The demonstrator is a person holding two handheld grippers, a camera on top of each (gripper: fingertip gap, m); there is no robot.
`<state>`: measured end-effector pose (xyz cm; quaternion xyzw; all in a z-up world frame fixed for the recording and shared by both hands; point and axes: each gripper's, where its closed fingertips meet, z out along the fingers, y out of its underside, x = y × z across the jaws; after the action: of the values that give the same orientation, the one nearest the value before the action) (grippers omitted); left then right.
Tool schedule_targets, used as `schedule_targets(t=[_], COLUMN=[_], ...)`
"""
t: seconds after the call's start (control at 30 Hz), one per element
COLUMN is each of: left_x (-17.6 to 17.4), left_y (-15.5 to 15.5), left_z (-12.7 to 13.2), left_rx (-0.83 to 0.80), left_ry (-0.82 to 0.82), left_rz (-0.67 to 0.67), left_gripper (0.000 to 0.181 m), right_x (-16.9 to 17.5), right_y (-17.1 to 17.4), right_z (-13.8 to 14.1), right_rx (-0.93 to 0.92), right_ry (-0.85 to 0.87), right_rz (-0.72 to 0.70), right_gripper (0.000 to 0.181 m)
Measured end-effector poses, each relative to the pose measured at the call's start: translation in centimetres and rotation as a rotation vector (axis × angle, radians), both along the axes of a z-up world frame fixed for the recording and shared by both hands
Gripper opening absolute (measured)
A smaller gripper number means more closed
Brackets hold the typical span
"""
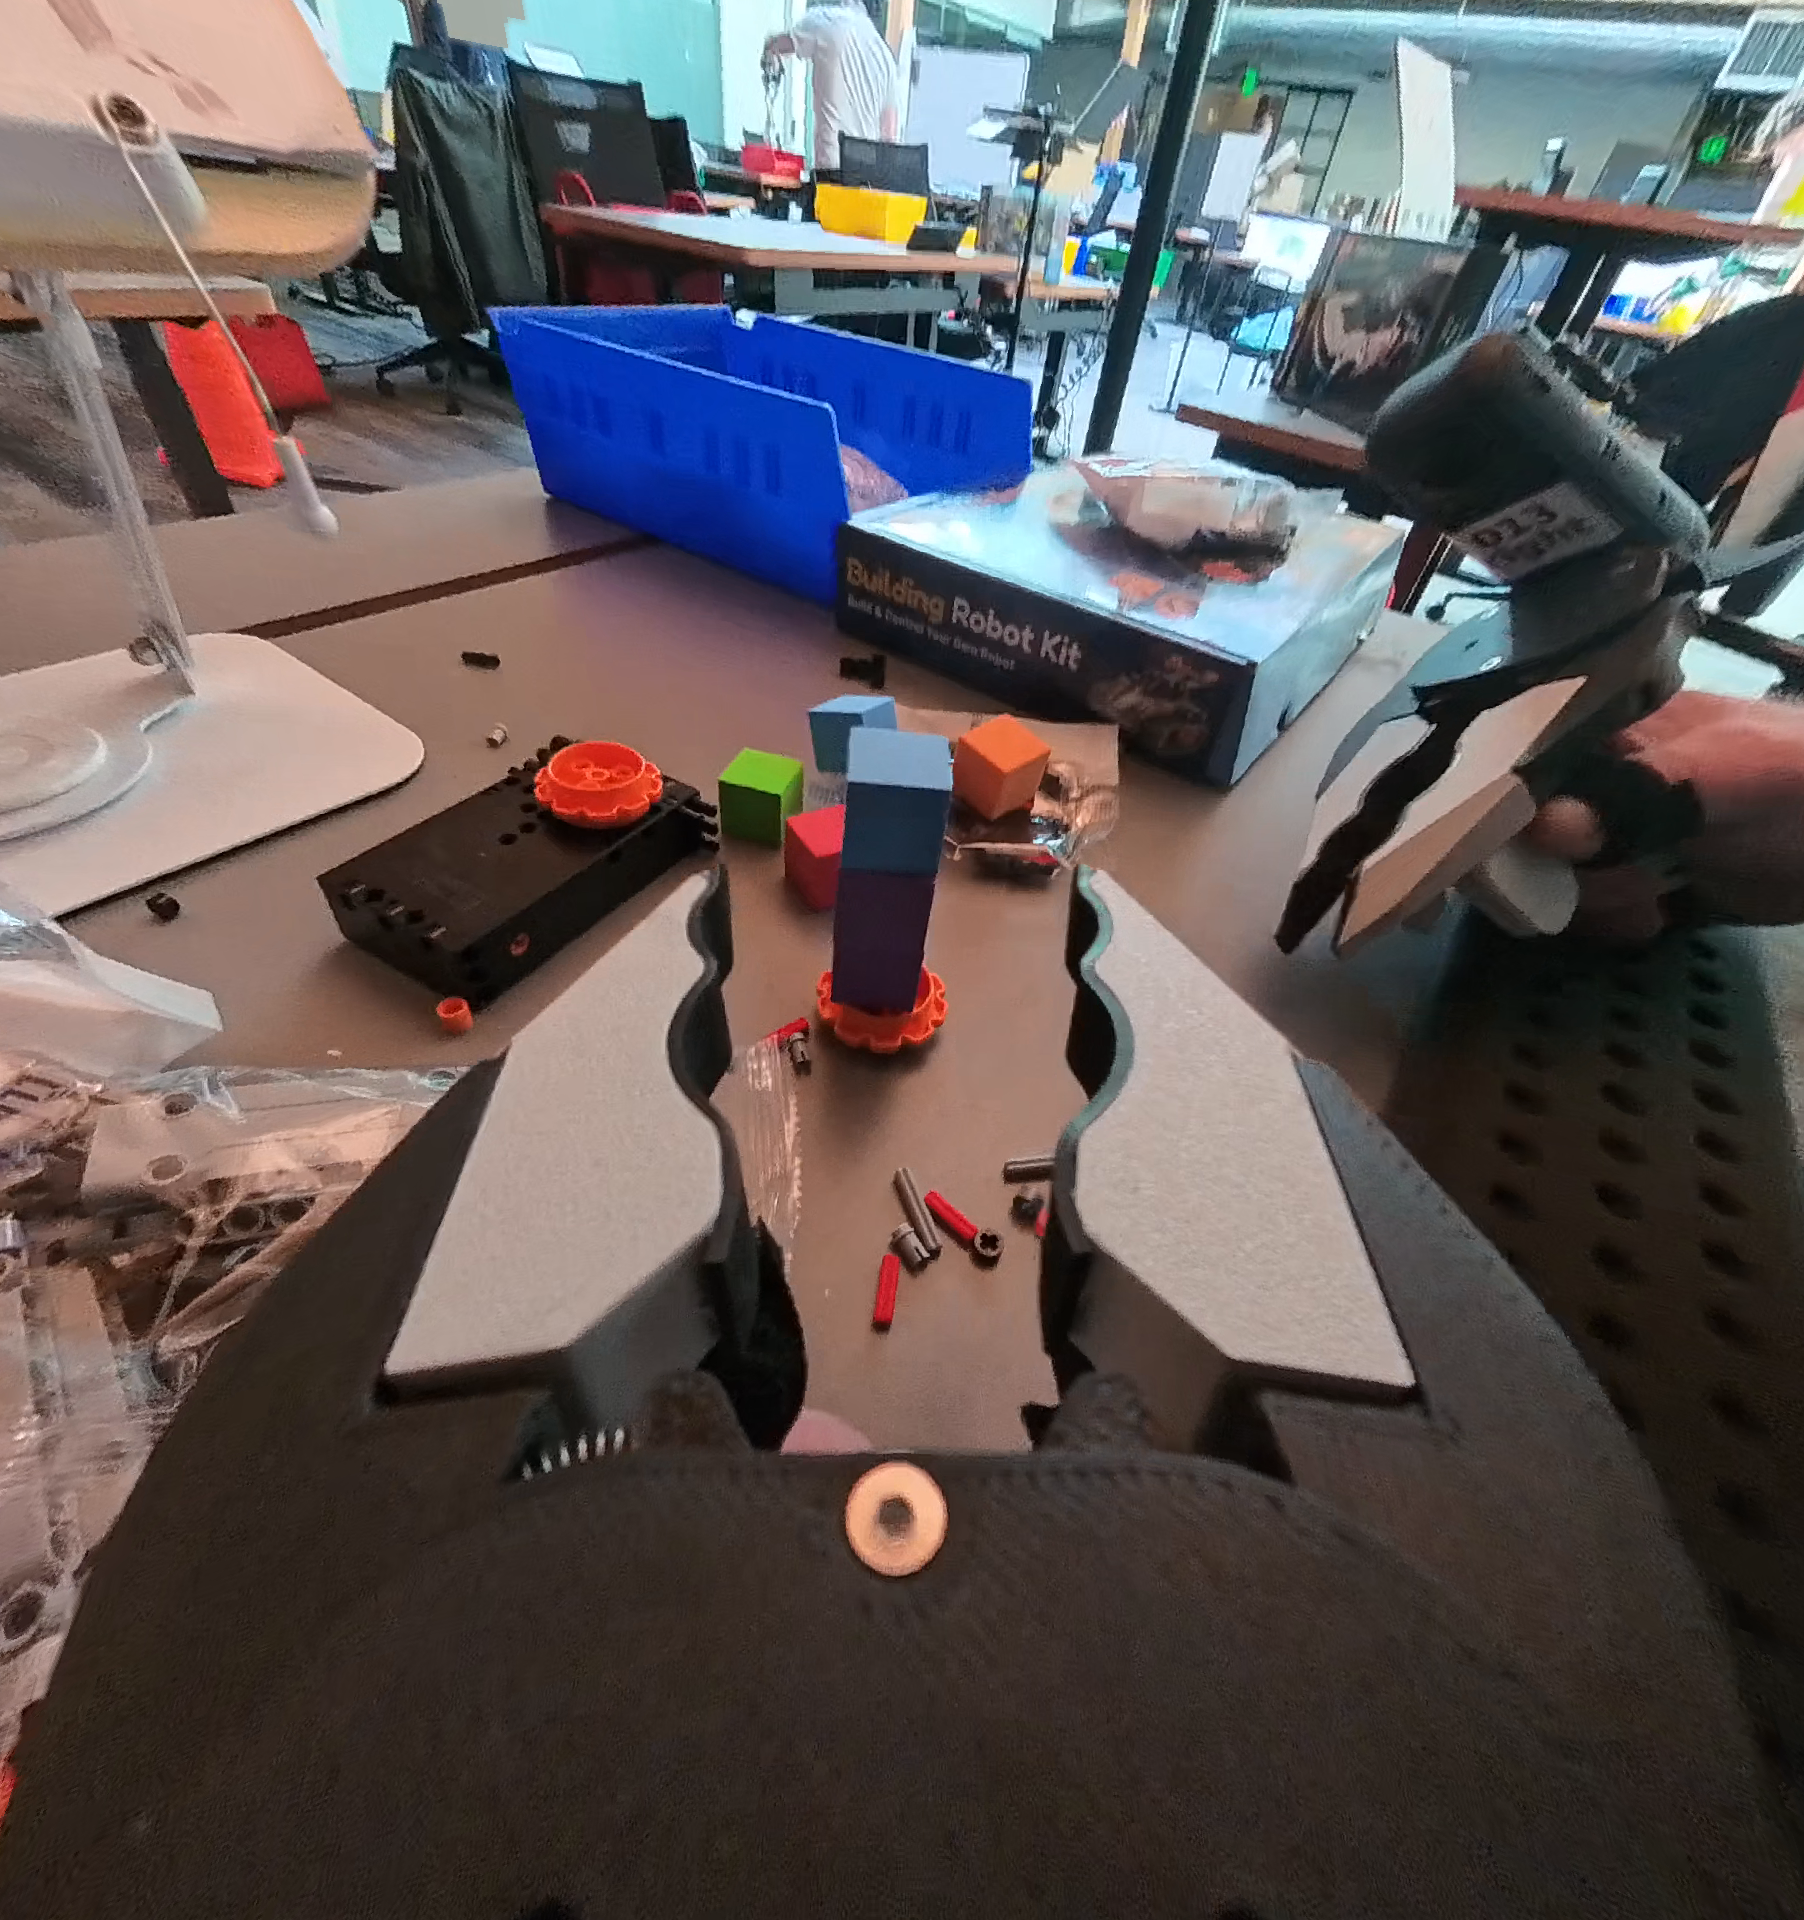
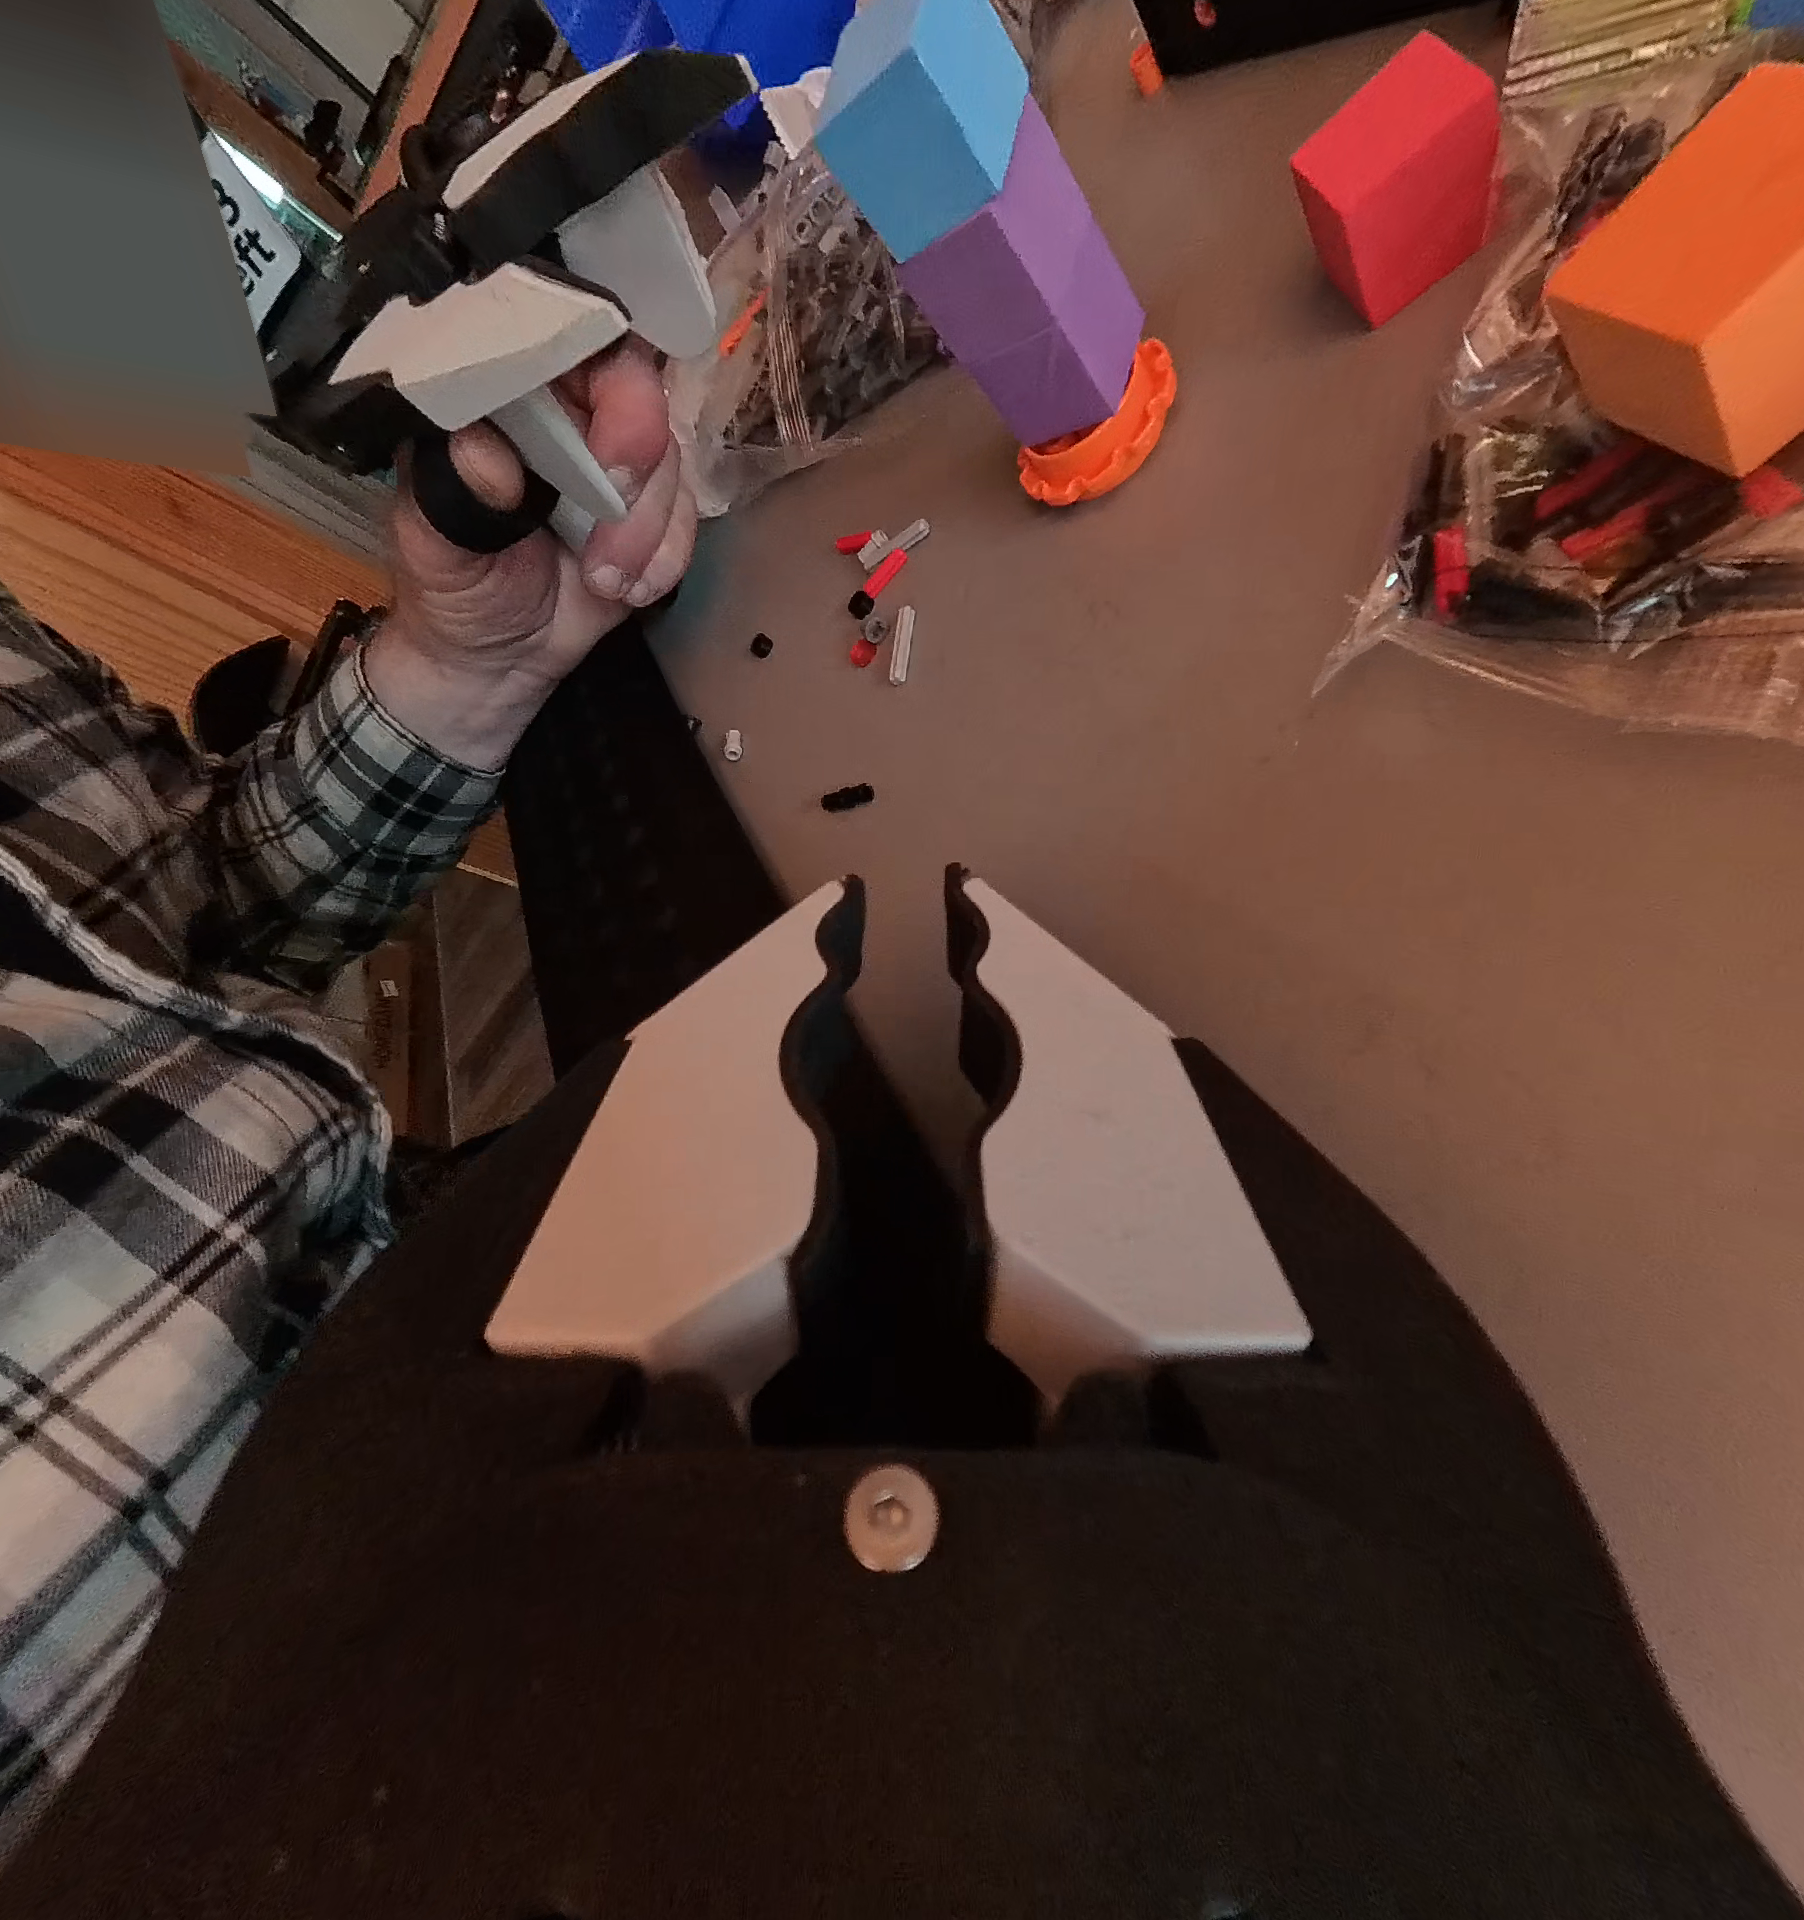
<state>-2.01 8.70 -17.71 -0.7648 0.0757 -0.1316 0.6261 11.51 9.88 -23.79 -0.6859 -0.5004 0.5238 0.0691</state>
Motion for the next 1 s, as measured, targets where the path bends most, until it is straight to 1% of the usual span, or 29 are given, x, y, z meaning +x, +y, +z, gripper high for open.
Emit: schedule_targets(t=[0.03, 0.13, 0.2, 0.3, 0.47, 0.5, 0.57, 0.67, 0.7, 0.73, 0.8, 0.83, 0.87, 0.93, 1.0], left_x=[0.2, 0.6, 1.3, 2.1, 2.6, 2.7, 2.2, 1.6, 1.1, 0.9, 1.2, 0.9, 0.6, 1.2, 1.3], left_y=[0.0, 0.2, 0.3, 0.4, 1.1, 1.3, 1.7, 2.3, 2.5, 2.7, 3.2, 3.4, 3.6, 4.0, 4.3], left_z=[0.2, 0.1, 0.0, -0.7, -2.6, -2.9, -3.3, -3.8, -4.1, -4.6, -4.3, -4.2, -4.1, -3.1, -3.1], left_rx=[0.006, -0.017, -0.038, -0.093, -0.187, -0.197, -0.208, -0.244, -0.258, -0.283, -0.279, -0.282, -0.275, -0.233, -0.239], left_ry=[-0.007, 0.006, 0.019, 0.084, 0.223, 0.234, 0.264, 0.305, 0.34, 0.339, 0.29, 0.296, 0.288, 0.192, 0.161], left_rz=[-0.007, -0.005, -0.014, -0.006, 0.022, 0.032, 0.087, 0.156, 0.184, 0.19, 0.182, 0.194, 0.201, 0.174, 0.158], left_gripper=[0.063, 0.063, 0.064, 0.066, 0.067, 0.067, 0.062, 0.064, 0.064, 0.066, 0.065, 0.065, 0.064, 0.058, 0.057], right_x=[0.0, 0.1, 0.3, 0.5, 0.4, 0.3, -0.6, -3.3, -4.3, -5.3, -7.4, -8.4, -9.4, -10.6, -11.4], right_y=[0.0, -0.2, -0.3, -0.4, -0.3, -0.2, 0.3, 1.7, 1.9, 2.2, 3.6, 4.0, 4.1, 3.7, 3.7], right_z=[0.1, 0.6, 0.9, 1.2, 2.5, 3.1, 4.5, 6.9, 7.8, 8.7, 9.4, 9.5, 9.5, 9.0, 8.2], right_rx=[0.009, 0.052, 0.086, 0.145, 0.198, 0.24, 0.398, 0.59, 0.62, 0.649, 0.743, 0.76, 0.751, 0.731, 0.758], right_ry=[0.009, 0.045, 0.07, 0.093, 0.163, 0.196, 0.269, 0.338, 0.354, 0.365, 0.354, 0.362, 0.367, 0.35, 0.332], right_rz=[0.0, 0.006, 0.009, 0.009, 0.006, 0.015, 0.031, 0.045, 0.069, 0.101, 0.163, 0.212, 0.267, 0.39, 0.477], right_gripper=[0.017, 0.018, 0.016, 0.017, 0.028, 0.027, 0.03, 0.036, 0.039, 0.041, 0.042, 0.042, 0.042, 0.044, 0.047])
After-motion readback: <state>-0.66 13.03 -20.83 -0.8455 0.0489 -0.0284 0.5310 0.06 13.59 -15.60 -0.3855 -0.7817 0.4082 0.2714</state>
